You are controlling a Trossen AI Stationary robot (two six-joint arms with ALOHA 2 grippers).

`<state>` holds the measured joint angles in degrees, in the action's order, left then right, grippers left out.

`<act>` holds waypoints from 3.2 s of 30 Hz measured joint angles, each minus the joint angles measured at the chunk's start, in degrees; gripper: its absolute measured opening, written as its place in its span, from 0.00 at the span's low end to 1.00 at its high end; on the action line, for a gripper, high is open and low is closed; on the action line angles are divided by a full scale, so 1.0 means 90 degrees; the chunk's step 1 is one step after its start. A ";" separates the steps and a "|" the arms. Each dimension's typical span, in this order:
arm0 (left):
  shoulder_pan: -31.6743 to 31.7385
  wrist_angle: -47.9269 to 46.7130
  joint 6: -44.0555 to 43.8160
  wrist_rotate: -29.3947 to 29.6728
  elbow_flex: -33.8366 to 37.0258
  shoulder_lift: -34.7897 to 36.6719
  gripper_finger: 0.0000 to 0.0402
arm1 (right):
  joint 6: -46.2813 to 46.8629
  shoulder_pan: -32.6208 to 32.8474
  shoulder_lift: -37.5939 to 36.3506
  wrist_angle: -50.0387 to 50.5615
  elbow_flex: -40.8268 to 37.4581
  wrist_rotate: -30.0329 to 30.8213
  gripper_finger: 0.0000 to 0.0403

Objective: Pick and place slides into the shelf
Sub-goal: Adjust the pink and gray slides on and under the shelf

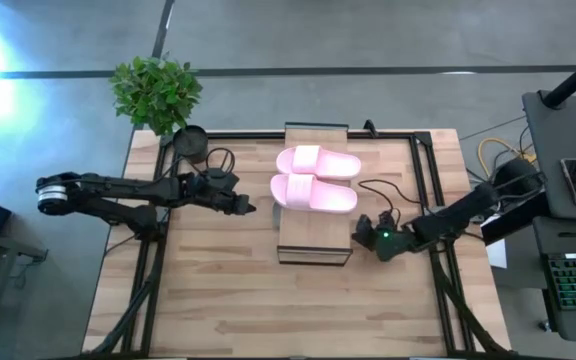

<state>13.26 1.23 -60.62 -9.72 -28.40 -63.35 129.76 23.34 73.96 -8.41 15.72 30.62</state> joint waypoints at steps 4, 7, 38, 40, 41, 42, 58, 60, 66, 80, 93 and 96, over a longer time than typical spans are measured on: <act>0.0000 -0.0003 0.0000 -0.0001 0.0000 0.0000 0.00 | -0.0039 -0.0091 0.0427 -0.0009 0.0297 -0.0122 0.03; 0.0000 -0.0007 0.0017 -0.0010 0.0000 0.0000 0.00 | -0.0018 -0.0088 0.0716 -0.0012 0.0507 -0.0330 0.03; -0.0662 -0.0942 0.0105 -0.0475 0.0159 -0.0162 0.00 | 0.0150 -0.1051 0.0573 0.1402 0.0836 0.0160 0.03; -0.0980 -0.0823 0.0004 -0.0431 0.0200 -0.0323 0.00 | 0.0150 -0.1036 0.0288 0.1750 0.0836 0.0070 0.03; -0.1113 -0.0774 -0.0045 -0.0318 0.0222 -0.0408 0.00 | 0.0135 -0.1046 0.0135 0.1902 0.0834 0.0082 0.03; -0.1212 -0.0691 -0.0074 -0.0162 0.0255 -0.0504 0.00 | 0.0126 -0.1054 -0.0005 0.2018 0.0834 0.0151 0.03; -0.1061 0.2439 -0.0774 0.0586 0.0199 -0.3110 0.00 | -0.0160 -0.1040 -0.0543 0.2268 0.0994 -0.0085 0.03; -0.1066 0.2607 -0.0778 0.0780 0.0199 -0.3167 0.00 | -0.0163 -0.1040 -0.0537 0.2264 0.1029 -0.0112 0.03; -0.0968 0.2752 -0.0685 0.1138 0.0202 -0.3087 0.00 | -0.0248 -0.1040 -0.0493 0.2280 0.1130 -0.0113 0.03; -0.0852 0.3115 -0.0150 0.1079 -0.0514 -0.3829 0.00 | -0.0401 -0.1023 -0.0493 0.2246 0.1135 -0.0117 0.03; -0.0845 0.1502 0.0060 0.2399 -0.0401 -0.2721 0.00 | -0.0642 -0.0982 -0.0493 0.2235 0.1109 -0.0400 0.03; -0.0813 0.1412 0.0309 0.2612 -0.0393 -0.2378 0.00 | -0.0841 -0.0981 -0.0543 0.2296 0.1154 -0.0292 0.03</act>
<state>5.94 13.94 -57.84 13.80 -31.94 -84.75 122.19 14.51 69.07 12.25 26.11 27.99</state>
